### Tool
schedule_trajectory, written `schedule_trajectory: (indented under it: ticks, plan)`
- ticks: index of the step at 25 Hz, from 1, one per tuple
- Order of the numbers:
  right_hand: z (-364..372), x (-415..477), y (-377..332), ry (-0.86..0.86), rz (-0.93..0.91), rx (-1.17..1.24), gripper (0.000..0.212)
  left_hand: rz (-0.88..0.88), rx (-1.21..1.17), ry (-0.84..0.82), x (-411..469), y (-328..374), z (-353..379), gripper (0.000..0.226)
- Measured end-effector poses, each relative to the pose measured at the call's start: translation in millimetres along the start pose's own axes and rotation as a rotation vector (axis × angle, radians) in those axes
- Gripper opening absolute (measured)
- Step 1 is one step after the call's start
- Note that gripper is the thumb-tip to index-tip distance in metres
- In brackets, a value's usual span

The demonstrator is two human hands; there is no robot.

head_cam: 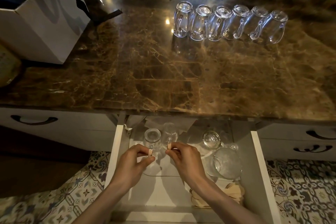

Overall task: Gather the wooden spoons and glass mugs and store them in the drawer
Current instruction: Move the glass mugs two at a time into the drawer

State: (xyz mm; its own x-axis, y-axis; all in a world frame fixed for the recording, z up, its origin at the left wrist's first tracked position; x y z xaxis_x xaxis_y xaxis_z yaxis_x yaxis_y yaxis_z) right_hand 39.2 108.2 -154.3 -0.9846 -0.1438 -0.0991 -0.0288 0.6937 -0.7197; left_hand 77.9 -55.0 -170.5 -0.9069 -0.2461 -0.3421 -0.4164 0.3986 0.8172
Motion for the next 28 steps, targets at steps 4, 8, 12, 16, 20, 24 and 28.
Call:
schedule_trajectory:
  ticks: [4,8,12,16,20,24,28]
  plan:
    - [9,-1,-1,0.004,-0.041,-0.007,0.012,-0.019,-0.023,0.054,4,-5,0,0.011]
    - [21,0,-2,-0.007,-0.052,-0.014,0.011,-0.020,-0.053,0.106,13,-8,-5,0.009]
    - [35,4,-3,-0.027,-0.046,-0.007,0.012,-0.014,-0.025,0.142,21,-10,-6,0.008]
    - [46,7,-3,-0.040,-0.036,-0.007,0.014,-0.064,-0.002,0.182,24,-17,-5,0.009]
    - [54,13,-5,-0.054,-0.046,-0.068,0.016,-0.078,0.003,0.224,28,-17,-4,0.009]
    - [61,16,-4,-0.081,-0.031,-0.087,0.016,-0.084,0.039,0.258,33,-20,-3,0.007]
    - [65,15,-4,-0.094,-0.026,-0.097,0.016,-0.106,0.064,0.248,34,-29,6,0.003]
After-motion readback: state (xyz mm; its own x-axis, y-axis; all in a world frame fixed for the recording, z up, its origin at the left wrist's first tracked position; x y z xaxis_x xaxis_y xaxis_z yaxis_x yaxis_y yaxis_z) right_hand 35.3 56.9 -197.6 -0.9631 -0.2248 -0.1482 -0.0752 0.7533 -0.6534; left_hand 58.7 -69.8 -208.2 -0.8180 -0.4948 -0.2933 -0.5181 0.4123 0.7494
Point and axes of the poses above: each hand's wrist, its own x-axis towards the middle knuckle, its own z-axis out of the palm, y = z × x, the point moved 10 cm from there along x, towards the middle knuckle, and after that the axes turned 7 degrees about y, right-handed, at the moved point
